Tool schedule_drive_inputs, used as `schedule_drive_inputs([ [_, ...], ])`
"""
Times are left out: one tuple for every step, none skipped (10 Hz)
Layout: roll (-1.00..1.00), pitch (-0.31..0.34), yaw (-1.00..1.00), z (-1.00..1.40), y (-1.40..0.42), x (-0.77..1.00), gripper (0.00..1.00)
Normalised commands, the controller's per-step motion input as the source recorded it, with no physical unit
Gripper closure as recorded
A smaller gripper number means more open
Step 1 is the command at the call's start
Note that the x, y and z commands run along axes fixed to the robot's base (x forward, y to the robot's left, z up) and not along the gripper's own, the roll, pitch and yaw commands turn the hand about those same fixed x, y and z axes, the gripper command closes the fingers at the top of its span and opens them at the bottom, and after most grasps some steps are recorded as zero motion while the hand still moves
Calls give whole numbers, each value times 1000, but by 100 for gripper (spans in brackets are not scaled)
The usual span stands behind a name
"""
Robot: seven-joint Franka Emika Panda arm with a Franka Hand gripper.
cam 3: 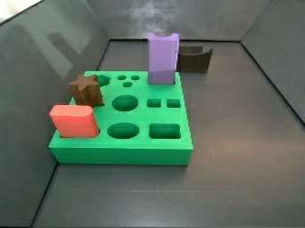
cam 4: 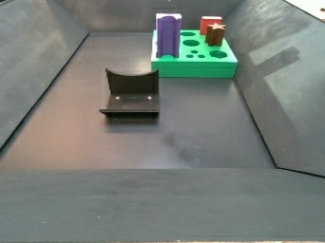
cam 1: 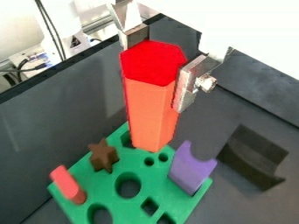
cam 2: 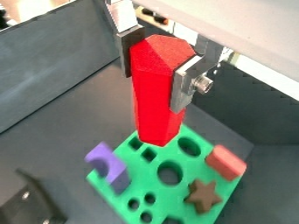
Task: Pick up the hexagon object. Move up. Move to above the board. Insert the hexagon object.
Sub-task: Move to above the board, then insert the hexagon object.
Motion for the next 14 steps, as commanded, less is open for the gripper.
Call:
schedule_drive_inputs([
  [4, 142, 6, 61, -498, 180, 100],
  [9, 129, 8, 52, -301, 122, 100],
  [0, -4, 0, 0, 0, 0, 100],
  [0, -20, 0, -37, 0, -37, 100],
  [-26, -27, 0, -151, 89, -89, 100],
  [-71, -41, 3, -220, 171, -100, 100],
  [-76, -49, 17, -271, 186, -174, 100],
  [-86, -57, 6, -260, 183, -177, 100],
  [-87, -51, 0, -277, 220, -229, 100],
  [-97, -66, 0, -297, 249, -291, 100],
  [-161, -87, 0, -329, 311, -337, 100],
  [-236, -106, 0, -297, 337, -251, 100],
  [-320, -137, 0, -291, 403, -231, 100],
  [-386, -173, -29, -314, 426, -200, 100],
])
